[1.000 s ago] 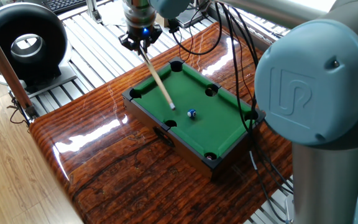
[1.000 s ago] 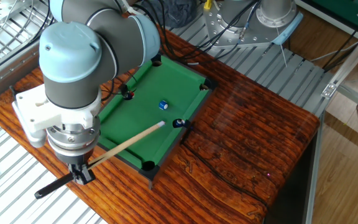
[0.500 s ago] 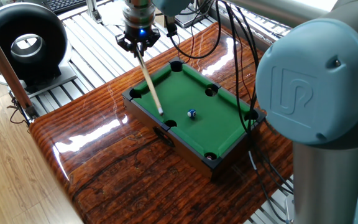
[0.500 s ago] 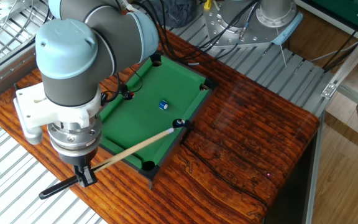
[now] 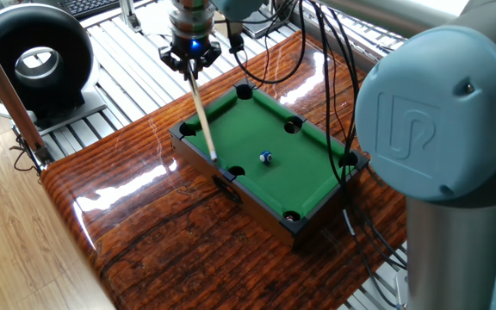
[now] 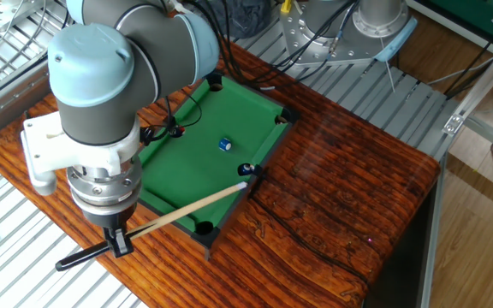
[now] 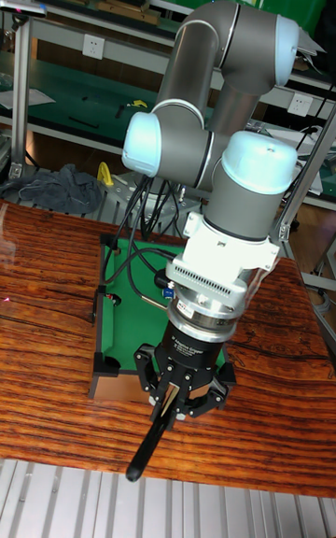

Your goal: Hit the pool ball

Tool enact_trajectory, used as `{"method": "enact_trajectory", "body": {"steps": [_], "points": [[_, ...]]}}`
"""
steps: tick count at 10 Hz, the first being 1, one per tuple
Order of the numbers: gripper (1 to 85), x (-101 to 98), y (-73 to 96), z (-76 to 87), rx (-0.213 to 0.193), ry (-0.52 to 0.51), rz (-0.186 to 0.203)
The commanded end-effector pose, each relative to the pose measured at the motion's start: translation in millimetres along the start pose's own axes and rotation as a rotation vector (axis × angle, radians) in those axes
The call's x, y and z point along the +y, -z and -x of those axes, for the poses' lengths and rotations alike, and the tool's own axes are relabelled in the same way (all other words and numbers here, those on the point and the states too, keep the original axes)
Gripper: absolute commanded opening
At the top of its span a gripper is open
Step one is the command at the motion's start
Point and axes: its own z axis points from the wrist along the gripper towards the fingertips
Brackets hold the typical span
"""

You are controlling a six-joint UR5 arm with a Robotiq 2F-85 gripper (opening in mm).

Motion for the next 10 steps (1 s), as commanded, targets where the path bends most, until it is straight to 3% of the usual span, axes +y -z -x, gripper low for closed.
{"method": "enact_trajectory", "body": {"steps": [1, 2, 3, 4, 10], "points": [[1.0, 1.3, 1.0, 0.7, 0.001, -0.044, 0.007], [1.0, -0.5, 0.3, 2.2, -0.005, -0.033, 0.000], [1.3, -10.5, 0.4, 5.2, -0.016, 0.002, -0.039], [4.7, -10.4, 0.4, 5.1, -0.016, 0.006, -0.039], [1.0, 0.9, 7.4, -12.3, -0.009, -0.030, -0.014]]}}
